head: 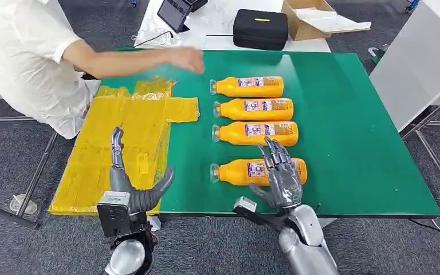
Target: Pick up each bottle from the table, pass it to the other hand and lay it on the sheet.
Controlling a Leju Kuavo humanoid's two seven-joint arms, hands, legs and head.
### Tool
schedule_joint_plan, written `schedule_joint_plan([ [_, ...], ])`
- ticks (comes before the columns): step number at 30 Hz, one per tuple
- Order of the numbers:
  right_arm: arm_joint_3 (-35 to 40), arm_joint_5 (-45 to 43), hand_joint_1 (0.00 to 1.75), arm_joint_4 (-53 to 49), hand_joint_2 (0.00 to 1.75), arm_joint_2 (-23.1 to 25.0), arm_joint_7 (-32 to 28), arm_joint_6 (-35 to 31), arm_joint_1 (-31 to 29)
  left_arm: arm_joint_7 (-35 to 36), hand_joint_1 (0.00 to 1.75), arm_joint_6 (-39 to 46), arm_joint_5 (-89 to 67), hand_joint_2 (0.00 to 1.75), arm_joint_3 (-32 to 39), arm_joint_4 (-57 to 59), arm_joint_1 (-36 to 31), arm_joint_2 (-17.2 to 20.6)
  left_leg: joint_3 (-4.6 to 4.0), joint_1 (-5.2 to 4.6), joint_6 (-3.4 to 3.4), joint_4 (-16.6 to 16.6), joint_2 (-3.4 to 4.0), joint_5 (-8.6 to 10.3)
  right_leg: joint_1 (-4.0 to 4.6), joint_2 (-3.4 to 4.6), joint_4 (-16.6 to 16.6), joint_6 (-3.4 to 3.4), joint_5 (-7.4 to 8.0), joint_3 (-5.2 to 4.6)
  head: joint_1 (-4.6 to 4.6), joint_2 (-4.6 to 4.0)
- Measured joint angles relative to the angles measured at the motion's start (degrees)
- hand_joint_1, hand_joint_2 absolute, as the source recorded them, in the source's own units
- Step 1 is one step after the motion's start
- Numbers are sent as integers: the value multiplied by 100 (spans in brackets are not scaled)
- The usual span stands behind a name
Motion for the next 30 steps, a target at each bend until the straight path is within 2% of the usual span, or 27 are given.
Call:
schedule_joint_plan([
  [3, 192, -9, 0, 558, 175, -224, 381, 262, -462, 0, 0, -124, 13, 175, 4, 11, -23, -26, 0, -2, 6, 0, -2, 7, -5, -1, -1, 9, 7, 0, 0, 0],
  [8, 426, -177, 0, 1308, 175, -411, 522, 657, -1041, 0, 0, -397, 118, 175, 7, 118, -73, -92, 0, -6, 10, 1, -3, 11, -5, -1, 0, 15, 12, 1, 0, 0],
  [13, 662, -304, 0, 1514, 175, -509, 635, 1016, -1136, 0, 0, -594, 131, 175, 33, 208, -73, -138, -1, -5, 8, 1, -3, 10, -3, -1, 1, 15, 10, 0, -2, 0],
  [20, 903, -385, 0, 1678, 175, -653, 771, 1077, -1279, 0, 0, -616, 92, 175, 83, 256, -72, -199, -6, -5, 8, 1, -4, 9, -4, -1, 0, 14, 10, -2, -2, 0],
  [24, 1099, -372, 0, 1759, 175, -738, 952, 1529, -1407, 2, 0, -819, 155, 175, 153, 256, -66, -210, -5, -6, 9, 1, -4, 10, -5, -1, 0, 15, 11, -1, -2, 0],
  [30, 1366, -214, 0, 1776, 175, -874, 1254, 1704, -1529, 20, 0, -957, 190, 175, 251, 251, -17, -234, -4, -5, 9, 1, -4, 11, -4, -1, 1, 15, 11, -1, -2, 2],
])
